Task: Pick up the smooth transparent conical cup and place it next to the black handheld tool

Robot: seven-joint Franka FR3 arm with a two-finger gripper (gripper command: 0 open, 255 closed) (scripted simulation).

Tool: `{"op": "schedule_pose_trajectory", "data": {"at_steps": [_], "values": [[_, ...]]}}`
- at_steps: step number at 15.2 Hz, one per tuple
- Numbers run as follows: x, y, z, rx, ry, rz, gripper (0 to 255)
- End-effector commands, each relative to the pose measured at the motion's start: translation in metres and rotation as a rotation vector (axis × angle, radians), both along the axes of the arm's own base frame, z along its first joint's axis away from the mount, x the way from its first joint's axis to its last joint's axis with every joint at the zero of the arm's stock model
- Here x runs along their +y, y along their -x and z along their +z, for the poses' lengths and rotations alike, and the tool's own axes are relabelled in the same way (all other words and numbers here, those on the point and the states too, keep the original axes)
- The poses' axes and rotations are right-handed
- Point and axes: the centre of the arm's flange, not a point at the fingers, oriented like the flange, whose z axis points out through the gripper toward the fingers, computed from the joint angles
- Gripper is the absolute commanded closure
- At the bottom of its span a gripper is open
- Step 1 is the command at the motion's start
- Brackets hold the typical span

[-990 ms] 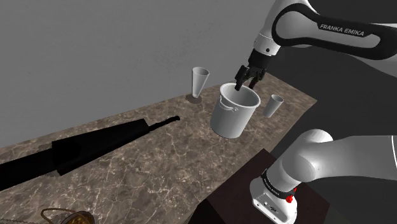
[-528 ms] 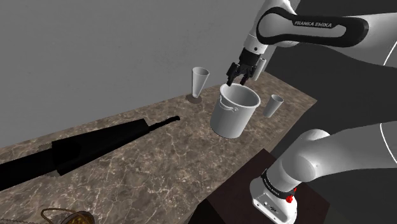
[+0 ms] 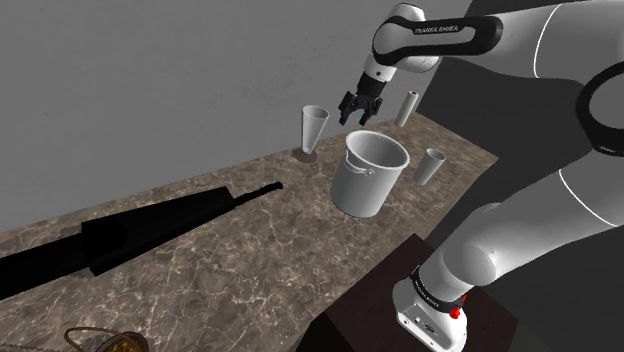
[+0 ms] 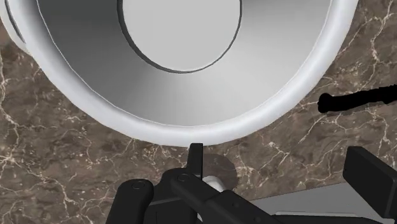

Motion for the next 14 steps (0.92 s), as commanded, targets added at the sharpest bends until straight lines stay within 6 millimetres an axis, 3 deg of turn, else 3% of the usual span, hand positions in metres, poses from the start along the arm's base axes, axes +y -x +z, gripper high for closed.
{"op": "schedule_pose_trajectory", "data": {"at_steps": [1,14], "values": [[-0.014,-0.022,-0.004,-0.006,-0.006,-0.006,0],[-0.089,-0.167,-0.048,-0.047,-0.053,-0.044,0]]}}
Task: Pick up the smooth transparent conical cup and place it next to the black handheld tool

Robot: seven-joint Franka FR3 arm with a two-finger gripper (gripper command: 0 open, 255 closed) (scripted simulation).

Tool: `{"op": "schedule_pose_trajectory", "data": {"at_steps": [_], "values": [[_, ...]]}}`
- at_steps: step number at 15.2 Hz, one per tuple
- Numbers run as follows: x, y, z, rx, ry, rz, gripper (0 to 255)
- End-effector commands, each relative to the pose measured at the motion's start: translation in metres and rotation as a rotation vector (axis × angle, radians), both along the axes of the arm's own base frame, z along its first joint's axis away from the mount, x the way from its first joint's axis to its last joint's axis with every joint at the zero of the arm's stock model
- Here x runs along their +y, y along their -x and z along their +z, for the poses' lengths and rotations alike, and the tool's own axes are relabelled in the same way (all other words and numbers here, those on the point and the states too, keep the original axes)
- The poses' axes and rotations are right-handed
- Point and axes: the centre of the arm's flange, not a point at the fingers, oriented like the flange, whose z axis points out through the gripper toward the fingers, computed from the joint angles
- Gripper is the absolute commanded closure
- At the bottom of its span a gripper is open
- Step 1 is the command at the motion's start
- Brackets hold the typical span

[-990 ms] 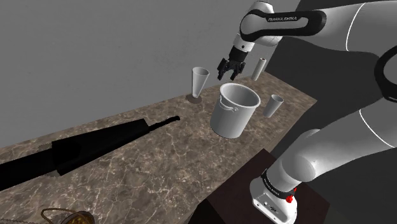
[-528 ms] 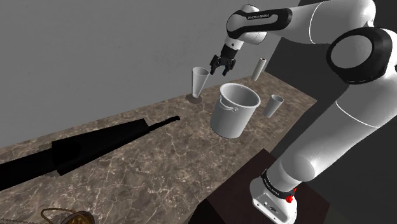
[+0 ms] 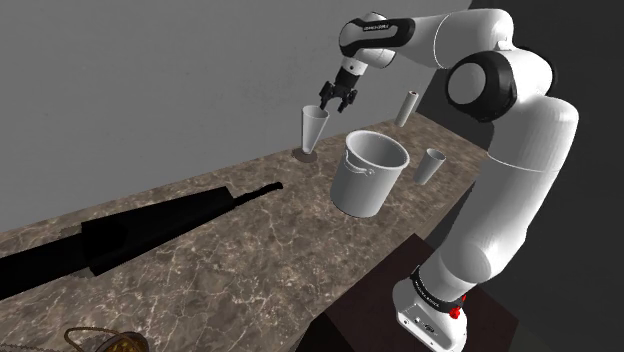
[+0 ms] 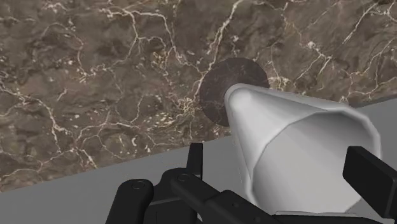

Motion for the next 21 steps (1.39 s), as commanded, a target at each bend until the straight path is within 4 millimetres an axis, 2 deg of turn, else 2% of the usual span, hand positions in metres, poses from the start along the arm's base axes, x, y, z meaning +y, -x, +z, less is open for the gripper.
{"op": "schedule_pose_trajectory", "data": {"at_steps": [1,2,9,17,18,21], "values": [[-0.013,-0.023,-0.006,-0.007,-0.008,-0.005,0],[-0.014,-0.026,-0.006,-0.008,-0.009,-0.006,0],[-0.007,-0.031,-0.045,-0.008,-0.009,-0.006,0],[-0.007,-0.031,-0.045,-0.008,-0.009,-0.006,0],[-0.007,-0.031,-0.045,-0.008,-0.009,-0.006,255],[-0.007,-0.031,-0.045,-0.008,-0.009,-0.006,255]]}}
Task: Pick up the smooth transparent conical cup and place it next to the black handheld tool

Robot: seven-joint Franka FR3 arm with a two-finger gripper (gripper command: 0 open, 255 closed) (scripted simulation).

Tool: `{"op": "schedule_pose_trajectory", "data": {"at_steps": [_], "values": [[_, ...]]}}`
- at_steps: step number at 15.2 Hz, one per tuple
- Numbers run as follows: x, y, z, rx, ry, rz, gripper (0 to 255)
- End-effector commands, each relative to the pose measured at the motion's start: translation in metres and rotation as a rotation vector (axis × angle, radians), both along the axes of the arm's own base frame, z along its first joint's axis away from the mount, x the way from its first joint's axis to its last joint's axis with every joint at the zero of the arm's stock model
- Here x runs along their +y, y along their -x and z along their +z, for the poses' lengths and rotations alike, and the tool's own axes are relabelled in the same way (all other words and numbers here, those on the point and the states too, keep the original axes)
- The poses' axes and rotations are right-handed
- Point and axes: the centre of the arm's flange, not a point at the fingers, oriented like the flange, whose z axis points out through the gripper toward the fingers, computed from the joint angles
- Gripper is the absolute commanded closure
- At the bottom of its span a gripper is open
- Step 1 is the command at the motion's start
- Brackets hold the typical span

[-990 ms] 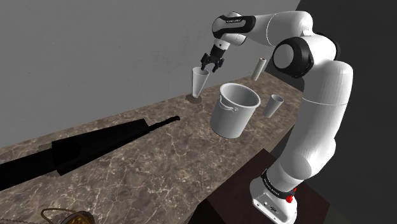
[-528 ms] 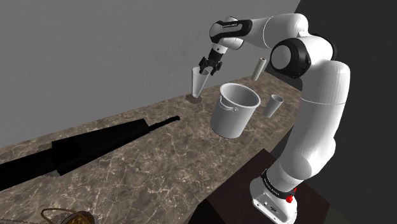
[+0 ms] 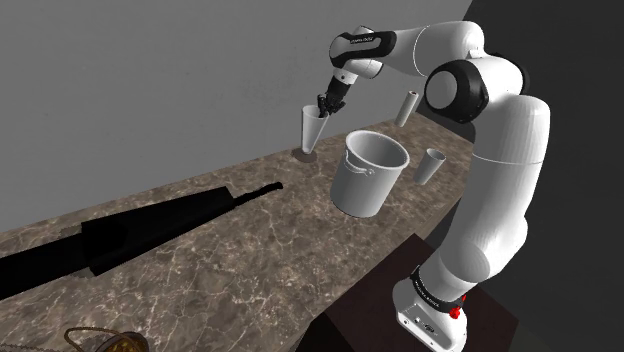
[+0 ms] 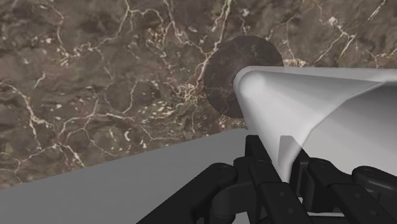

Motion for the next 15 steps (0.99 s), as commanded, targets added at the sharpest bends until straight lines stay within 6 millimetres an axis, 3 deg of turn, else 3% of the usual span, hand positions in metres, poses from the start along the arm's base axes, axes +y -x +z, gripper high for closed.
{"op": "schedule_pose_trajectory", "data": {"at_steps": [1,6,15], "values": [[0.0,0.0,0.0,0.0,0.0,0.0,255],[0.0,0.0,0.0,0.0,0.0,0.0,255],[0.0,0.0,0.047,0.0,0.0,0.0,255]]}}
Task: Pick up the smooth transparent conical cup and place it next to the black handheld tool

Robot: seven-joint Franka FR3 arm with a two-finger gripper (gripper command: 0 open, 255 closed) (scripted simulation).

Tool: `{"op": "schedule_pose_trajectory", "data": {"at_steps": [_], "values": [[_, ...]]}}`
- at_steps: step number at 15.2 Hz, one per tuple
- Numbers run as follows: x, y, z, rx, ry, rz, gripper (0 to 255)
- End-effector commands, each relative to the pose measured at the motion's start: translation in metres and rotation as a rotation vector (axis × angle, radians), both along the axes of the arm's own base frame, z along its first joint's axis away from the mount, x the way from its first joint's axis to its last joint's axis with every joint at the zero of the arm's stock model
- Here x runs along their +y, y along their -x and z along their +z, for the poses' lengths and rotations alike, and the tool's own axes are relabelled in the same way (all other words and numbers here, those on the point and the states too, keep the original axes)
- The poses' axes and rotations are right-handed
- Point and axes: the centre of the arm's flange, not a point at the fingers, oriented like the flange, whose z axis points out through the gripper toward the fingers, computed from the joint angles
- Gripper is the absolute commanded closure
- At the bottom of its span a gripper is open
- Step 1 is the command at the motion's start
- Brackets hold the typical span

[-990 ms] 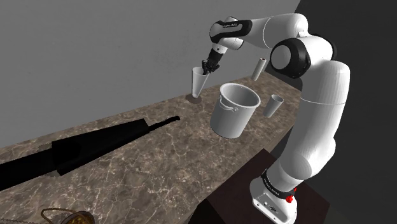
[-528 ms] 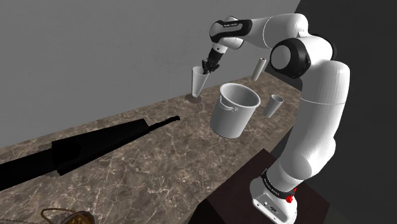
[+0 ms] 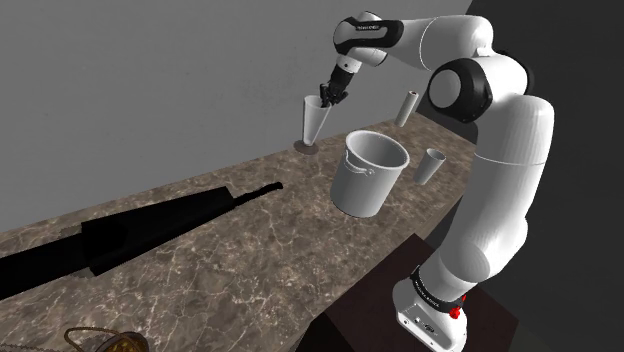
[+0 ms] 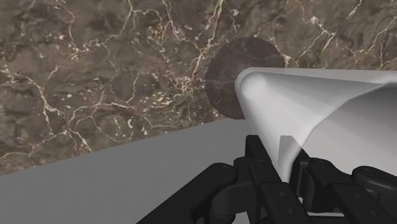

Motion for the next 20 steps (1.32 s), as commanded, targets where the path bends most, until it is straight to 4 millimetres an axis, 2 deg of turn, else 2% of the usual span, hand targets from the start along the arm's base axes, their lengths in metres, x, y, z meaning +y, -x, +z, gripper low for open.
{"op": "schedule_pose_trajectory", "data": {"at_steps": [1,15,20], "values": [[0.0,0.001,0.011,-0.001,0.0,0.0,255],[0.0,0.001,0.081,-0.001,0.0,0.0,255],[0.058,0.031,0.095,-0.001,0.0,0.0,255]]}}
